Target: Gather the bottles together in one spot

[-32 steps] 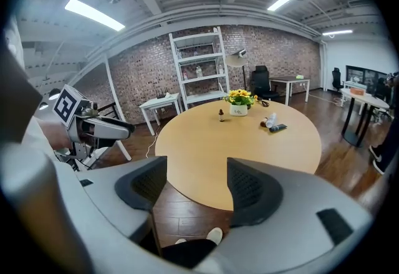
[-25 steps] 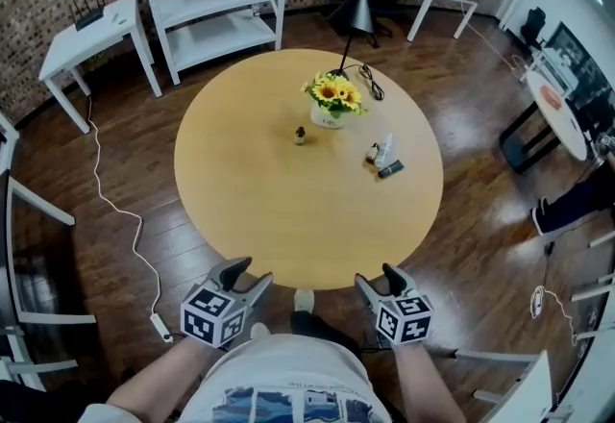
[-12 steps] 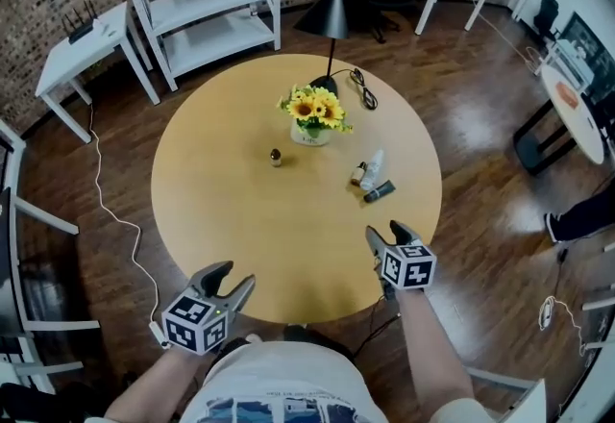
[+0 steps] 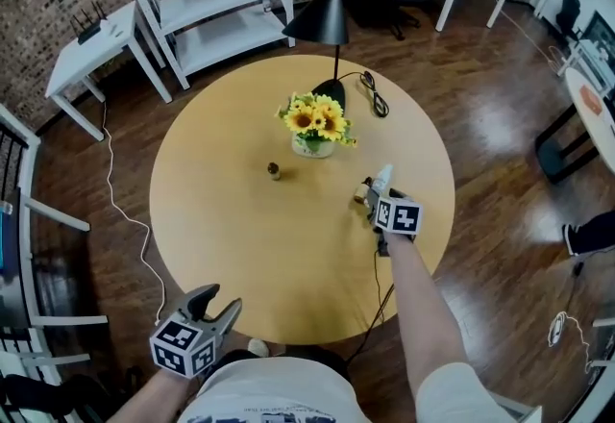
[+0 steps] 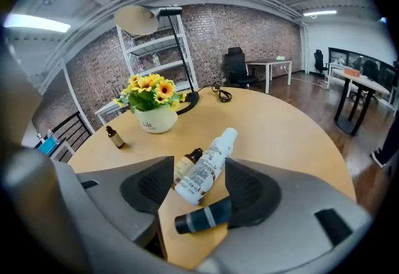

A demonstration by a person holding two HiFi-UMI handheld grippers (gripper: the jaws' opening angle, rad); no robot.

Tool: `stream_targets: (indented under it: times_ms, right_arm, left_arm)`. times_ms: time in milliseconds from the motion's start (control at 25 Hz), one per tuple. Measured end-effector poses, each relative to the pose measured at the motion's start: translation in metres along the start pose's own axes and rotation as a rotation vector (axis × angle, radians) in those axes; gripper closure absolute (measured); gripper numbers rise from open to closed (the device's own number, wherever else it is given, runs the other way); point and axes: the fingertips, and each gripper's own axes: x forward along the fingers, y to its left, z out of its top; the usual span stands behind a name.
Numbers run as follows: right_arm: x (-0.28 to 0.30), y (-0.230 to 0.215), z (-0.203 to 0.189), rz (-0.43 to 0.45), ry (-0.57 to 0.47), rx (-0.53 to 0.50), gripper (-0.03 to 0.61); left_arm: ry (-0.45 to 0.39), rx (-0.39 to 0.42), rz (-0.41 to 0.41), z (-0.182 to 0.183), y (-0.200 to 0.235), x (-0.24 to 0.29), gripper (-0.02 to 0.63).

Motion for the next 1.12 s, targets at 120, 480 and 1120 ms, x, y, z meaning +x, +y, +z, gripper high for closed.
stream_targets:
  times_ms: [120,480,1120]
  right_arm:
    - [0.026,-0.014,-0.005,-0.018,0.058,0.037,0.343]
    - [0.050,-0.015,-0.019,-0.043,0.136,-0.064,0.370]
    - [-0.028,0.002,0.014,0.069,-0.148,0.052,0.385]
  left_arm:
    - [0.010,-0.010,0.015,0.004,0.003,0.006,0.419]
    - [0.021,-0.008,0.026,0.010,0.015,0.027,0.417]
    - [0.024,0.001,-0.125,0.064,-0.016,0.100,0.419]
